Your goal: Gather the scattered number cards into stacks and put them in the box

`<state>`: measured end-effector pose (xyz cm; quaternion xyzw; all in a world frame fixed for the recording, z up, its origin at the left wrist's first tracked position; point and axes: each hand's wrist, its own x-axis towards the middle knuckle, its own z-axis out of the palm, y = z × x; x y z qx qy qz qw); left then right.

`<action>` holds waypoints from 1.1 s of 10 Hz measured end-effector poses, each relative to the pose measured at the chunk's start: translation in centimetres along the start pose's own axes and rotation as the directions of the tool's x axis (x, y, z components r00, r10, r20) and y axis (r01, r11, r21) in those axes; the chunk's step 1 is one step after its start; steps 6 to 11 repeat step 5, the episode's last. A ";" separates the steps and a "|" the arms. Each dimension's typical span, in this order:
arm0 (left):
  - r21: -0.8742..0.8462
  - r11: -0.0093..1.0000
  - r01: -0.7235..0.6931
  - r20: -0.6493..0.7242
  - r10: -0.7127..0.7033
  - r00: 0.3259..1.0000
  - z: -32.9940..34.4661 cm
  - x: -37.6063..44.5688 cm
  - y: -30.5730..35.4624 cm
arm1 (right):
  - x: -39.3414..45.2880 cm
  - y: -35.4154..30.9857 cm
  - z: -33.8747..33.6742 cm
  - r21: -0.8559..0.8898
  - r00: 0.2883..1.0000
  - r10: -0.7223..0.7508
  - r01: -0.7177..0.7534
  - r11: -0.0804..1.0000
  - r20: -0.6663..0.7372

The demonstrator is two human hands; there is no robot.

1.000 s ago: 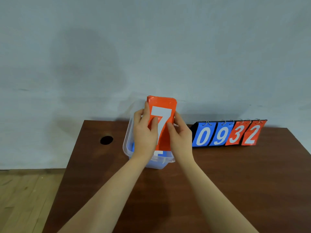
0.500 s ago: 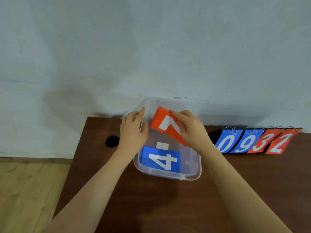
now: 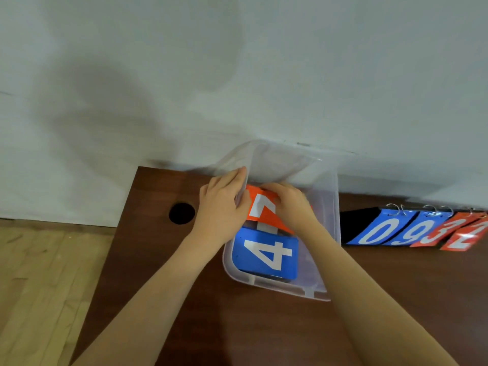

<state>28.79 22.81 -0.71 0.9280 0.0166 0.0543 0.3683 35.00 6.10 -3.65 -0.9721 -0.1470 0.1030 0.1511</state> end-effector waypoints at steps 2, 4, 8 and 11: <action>0.022 1.000 -0.012 -0.023 0.013 1.000 0.0 -0.2 0.1 | 0.9 0.3 1.4 -0.155 0.998 0.044 -0.052 0.987 -0.053; 0.055 0.998 -0.006 -0.016 0.007 1.000 -0.4 0.0 0.5 | 0.1 -0.3 -0.4 0.027 0.976 0.006 0.000 1.000 -0.219; 0.057 0.997 0.046 -0.031 -0.044 0.999 -1.5 -0.6 1.6 | -2.3 -1.0 -3.2 0.246 0.960 0.072 -0.003 0.969 -0.272; 0.057 0.997 0.046 -0.031 -0.044 0.999 -1.5 -0.6 1.6 | -2.3 -1.0 -3.2 0.246 0.960 0.072 -0.003 0.969 -0.272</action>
